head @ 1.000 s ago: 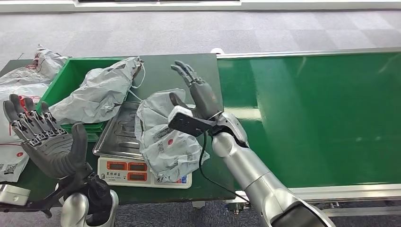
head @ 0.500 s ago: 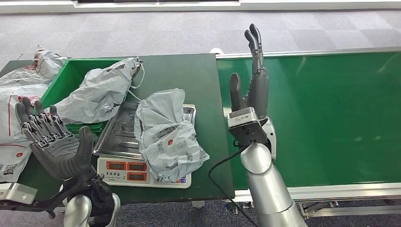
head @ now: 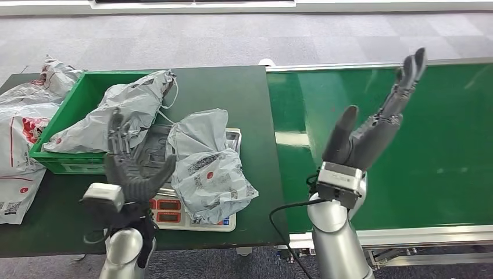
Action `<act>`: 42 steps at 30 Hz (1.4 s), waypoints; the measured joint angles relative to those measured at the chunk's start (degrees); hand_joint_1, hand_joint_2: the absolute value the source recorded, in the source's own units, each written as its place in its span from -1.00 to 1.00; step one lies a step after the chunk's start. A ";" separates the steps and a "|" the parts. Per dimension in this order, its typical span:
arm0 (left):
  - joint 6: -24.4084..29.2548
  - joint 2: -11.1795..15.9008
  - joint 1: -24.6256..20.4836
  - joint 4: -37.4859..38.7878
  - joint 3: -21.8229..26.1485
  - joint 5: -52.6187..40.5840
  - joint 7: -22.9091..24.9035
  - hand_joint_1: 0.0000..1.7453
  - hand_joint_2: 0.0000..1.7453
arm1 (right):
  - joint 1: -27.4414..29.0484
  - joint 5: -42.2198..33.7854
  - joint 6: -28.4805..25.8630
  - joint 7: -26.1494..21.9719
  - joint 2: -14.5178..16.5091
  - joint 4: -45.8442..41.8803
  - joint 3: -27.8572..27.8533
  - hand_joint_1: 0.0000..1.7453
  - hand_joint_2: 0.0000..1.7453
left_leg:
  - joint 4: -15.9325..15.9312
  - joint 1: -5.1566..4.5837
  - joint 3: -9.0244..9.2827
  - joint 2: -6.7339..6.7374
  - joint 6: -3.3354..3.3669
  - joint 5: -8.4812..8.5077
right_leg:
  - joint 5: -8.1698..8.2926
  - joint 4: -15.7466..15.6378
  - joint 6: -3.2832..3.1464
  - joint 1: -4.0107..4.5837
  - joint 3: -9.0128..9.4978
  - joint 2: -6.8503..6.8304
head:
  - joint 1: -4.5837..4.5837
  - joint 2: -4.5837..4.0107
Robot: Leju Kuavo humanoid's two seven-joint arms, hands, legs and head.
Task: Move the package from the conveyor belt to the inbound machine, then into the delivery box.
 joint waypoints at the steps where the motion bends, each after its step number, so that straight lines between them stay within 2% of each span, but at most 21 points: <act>1: -2.85 0.56 -1.92 3.08 -1.04 -4.74 1.48 -1.00 1.00 | 1.36 1.62 -0.55 -0.07 0.34 -3.16 -0.03 -1.00 1.00 | 0.00 -0.01 -0.01 -0.01 0.00 0.00 | 0.00 0.00 0.00 -0.01 0.00 -0.01 | 0.00 0.00; 3: -8.16 1.28 -6.17 10.56 -3.60 -12.72 2.12 -1.00 1.00 | 3.75 3.54 -0.85 -0.05 1.04 -8.47 -0.02 -1.00 1.00 | 0.00 -0.02 -0.02 0.02 0.01 -0.01 | 0.00 0.00 0.00 -0.04 0.02 0.00 | 0.00 0.00; 5: -11.04 1.44 -9.82 18.08 -5.87 -17.18 0.97 -1.00 1.00 | 5.27 3.61 -0.94 0.15 1.31 -11.65 -0.02 -1.00 1.00 | 0.00 -0.02 -0.01 0.26 0.01 -0.02 | 0.03 0.00 0.01 -0.06 0.01 0.17 | 0.01 0.00; 10: -12.94 1.36 -16.12 32.43 -9.63 -20.23 -0.86 -1.00 1.00 | 6.01 2.83 -0.96 0.03 1.33 -14.30 -0.05 -1.00 1.00 | 0.00 -0.03 0.02 0.45 0.02 -0.01 | 0.11 0.00 0.02 -0.08 -0.04 0.33 | 0.01 0.00; 15: -13.34 0.66 -19.57 41.92 -11.75 -21.19 -1.66 -0.99 1.00 | 6.15 2.69 -0.95 0.03 1.31 -15.01 -0.14 -1.00 1.00 | -0.01 -0.02 0.03 0.44 0.01 0.00 | 0.11 0.00 0.02 -0.05 -0.04 0.32 | 0.00 0.00; 17: -13.87 0.48 -20.65 44.45 -12.49 -22.13 -1.50 -0.76 1.00 | 6.16 2.63 -0.95 0.03 1.30 -15.06 -0.18 -1.00 1.00 | -0.01 -0.02 0.02 0.42 0.01 0.00 | 0.11 0.01 0.01 -0.05 -0.03 0.32 | 0.00 0.00; 19: -14.67 0.38 -21.79 46.73 -13.38 -23.13 -1.18 0.22 1.00 | 6.17 2.56 -0.95 0.03 1.30 -15.07 -0.22 -1.00 1.00 | -0.01 -0.02 0.02 0.40 0.01 0.00 | 0.11 0.01 0.01 -0.05 -0.02 0.31 | 0.00 0.00; 21: -15.14 0.33 -22.84 48.67 -14.17 -23.93 -0.75 1.00 1.00 | 6.18 2.56 -0.95 0.03 1.30 -15.08 -0.26 -1.00 1.00 | -0.02 -0.02 0.03 0.37 0.01 0.00 | 0.10 0.01 0.01 -0.05 0.02 0.29 | 0.00 0.00; 24: -14.25 0.29 -24.24 51.06 -15.00 -24.85 0.63 1.00 1.00 | 6.29 2.76 -0.95 0.03 1.29 -15.15 -0.33 -1.00 1.00 | -0.02 -0.02 0.08 0.32 0.03 0.02 | 0.11 0.00 0.02 -0.06 0.10 0.25 | 0.01 0.00; 28: -10.55 0.04 -25.37 53.26 -15.63 -26.11 3.60 1.00 1.00 | 6.56 3.22 -0.95 0.03 1.26 -15.51 -0.47 -1.00 1.00 | -0.02 -0.02 0.12 0.33 0.03 0.02 | 0.11 0.00 0.02 -0.08 0.24 0.24 | 0.01 0.00; 37: -9.59 -0.17 -26.45 55.08 -15.72 -26.48 4.44 1.00 1.00 | 6.82 3.30 -0.95 0.03 1.22 -16.03 -0.79 -1.00 1.00 | -0.02 -0.01 0.05 0.36 0.03 0.01 | 0.11 0.00 0.02 -0.07 0.42 0.24 | 0.01 0.00; 42: -4.56 -0.28 -26.61 55.39 -16.32 -29.99 8.88 1.00 1.00 | 7.51 3.63 -0.95 0.03 1.08 -16.28 -0.97 -1.00 1.00 | -0.02 0.04 0.04 0.50 0.00 0.02 | 0.11 0.01 0.01 -0.03 0.40 0.36 | 0.02 0.00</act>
